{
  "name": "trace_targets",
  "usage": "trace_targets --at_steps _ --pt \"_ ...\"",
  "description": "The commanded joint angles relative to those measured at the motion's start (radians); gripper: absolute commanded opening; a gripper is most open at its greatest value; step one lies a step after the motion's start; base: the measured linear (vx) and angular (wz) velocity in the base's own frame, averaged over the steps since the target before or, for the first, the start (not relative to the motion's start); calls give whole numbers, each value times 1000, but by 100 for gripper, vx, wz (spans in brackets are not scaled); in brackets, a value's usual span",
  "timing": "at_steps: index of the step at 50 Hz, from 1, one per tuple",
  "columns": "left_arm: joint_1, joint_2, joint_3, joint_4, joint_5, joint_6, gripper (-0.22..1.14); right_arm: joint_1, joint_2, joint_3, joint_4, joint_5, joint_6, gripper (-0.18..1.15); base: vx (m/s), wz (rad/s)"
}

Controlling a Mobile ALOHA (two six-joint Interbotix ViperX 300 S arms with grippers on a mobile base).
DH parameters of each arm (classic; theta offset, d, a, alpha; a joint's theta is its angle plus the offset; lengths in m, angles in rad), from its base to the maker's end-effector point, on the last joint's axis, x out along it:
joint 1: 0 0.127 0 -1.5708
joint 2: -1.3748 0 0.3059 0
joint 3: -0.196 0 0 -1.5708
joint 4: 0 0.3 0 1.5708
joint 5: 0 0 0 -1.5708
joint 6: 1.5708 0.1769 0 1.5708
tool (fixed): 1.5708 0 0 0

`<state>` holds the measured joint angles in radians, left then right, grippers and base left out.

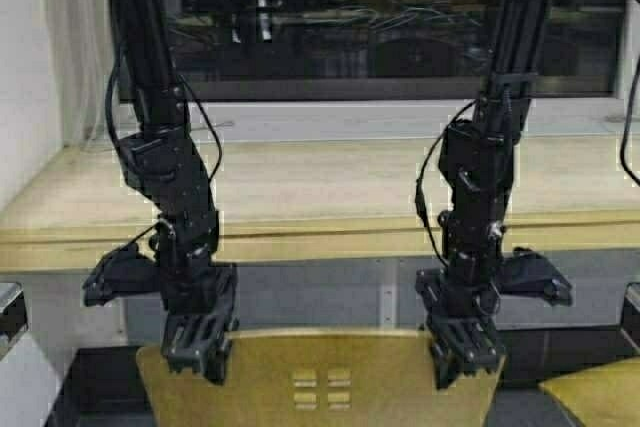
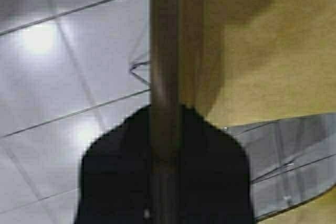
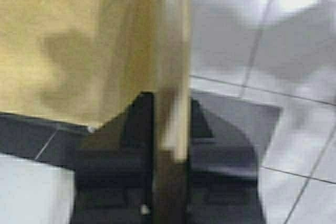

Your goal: Push the chairs under the table

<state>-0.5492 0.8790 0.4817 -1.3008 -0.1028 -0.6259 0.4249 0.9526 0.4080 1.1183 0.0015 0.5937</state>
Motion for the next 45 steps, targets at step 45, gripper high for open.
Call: trace_targets --at_steps 45 --pt "67 15 -84 80 -29 15 3 -2 52 -137 -44 28 -52 5 20 5"
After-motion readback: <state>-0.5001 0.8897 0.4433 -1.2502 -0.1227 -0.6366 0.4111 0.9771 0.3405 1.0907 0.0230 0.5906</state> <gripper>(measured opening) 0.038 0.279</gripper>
